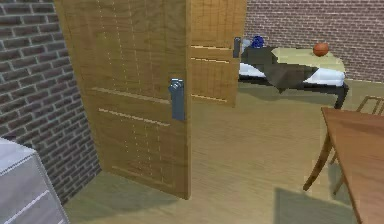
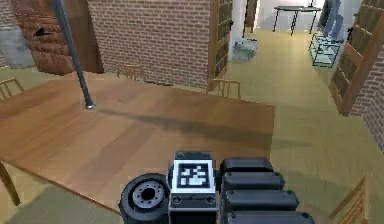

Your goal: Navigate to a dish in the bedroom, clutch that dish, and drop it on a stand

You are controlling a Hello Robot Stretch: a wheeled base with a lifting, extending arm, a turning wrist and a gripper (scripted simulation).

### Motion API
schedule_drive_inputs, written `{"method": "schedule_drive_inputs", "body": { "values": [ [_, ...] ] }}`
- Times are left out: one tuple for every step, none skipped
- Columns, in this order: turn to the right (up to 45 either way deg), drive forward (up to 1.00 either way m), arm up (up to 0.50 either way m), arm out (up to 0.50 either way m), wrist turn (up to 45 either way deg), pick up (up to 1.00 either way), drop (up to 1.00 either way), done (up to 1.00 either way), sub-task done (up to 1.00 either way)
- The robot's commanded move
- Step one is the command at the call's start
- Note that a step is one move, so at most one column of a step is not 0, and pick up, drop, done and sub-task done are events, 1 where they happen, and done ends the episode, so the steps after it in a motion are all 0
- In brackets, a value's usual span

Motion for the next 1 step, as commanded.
{"method": "schedule_drive_inputs", "body": {
  "values": [
    [15.0,0.00,0.00,0.00,0.0,0.00,0.00,0.00,0.00]
  ]
}}
